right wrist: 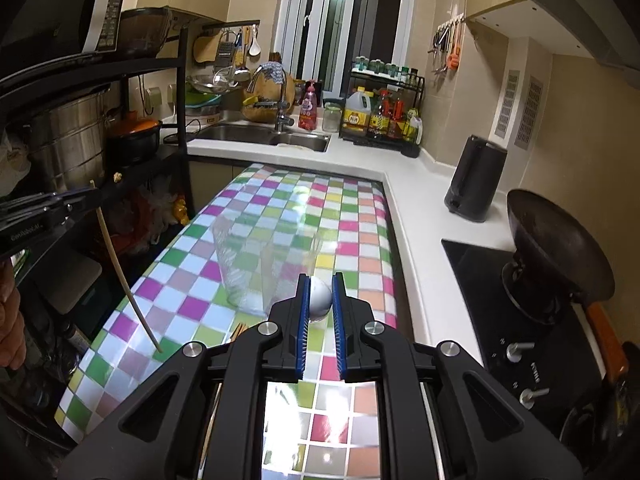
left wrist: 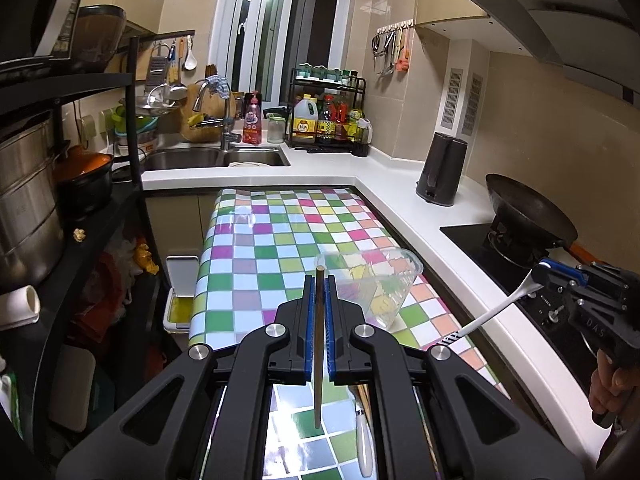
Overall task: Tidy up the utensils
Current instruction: 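Carry the chopstick and spoon with both tools over the clear holder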
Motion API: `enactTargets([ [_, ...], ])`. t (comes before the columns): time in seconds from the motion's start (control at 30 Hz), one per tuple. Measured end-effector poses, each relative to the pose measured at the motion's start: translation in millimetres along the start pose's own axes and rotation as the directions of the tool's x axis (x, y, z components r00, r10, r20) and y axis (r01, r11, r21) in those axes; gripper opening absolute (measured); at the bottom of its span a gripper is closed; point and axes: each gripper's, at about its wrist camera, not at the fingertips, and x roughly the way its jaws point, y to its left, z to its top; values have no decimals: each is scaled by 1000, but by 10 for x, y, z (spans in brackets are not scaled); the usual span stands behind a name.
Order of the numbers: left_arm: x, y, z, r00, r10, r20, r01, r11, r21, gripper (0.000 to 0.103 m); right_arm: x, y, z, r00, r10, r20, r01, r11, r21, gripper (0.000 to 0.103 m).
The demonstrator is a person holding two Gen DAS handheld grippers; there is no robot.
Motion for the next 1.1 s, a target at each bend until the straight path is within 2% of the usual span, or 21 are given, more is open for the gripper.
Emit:
enactTargets([
  [0.13,24,-28,352,1000,-18,17,18,1000,19,5,-41,-54,323,999,-7,31,8,1000,-14,11],
  [0.33,61,-105,1007,995,-56,83,54,998,22,5,-46,-124,829,996,-22,89,26,999,-42,11],
  [0.53,327,-137,1446,988,-84,132,87,996,-12,5,220,-103,1114,995,-22,93,28,997,-70,11],
  [0.73,827,-95,1358,989,-91,113,96,995,-35,5,718,-101,1045,999,-8,42,10,999,-49,11],
  [0.9,1291,-76,1073,994,-107,28,108,993,-52,5,1107,-62,876,1000,14,-13,-14,999,-43,11],
  [1.1,1582,-3,800,991,-126,-50,122,990,-70,5,1427,11,693,998,32,-60,-35,999,-39,11],
])
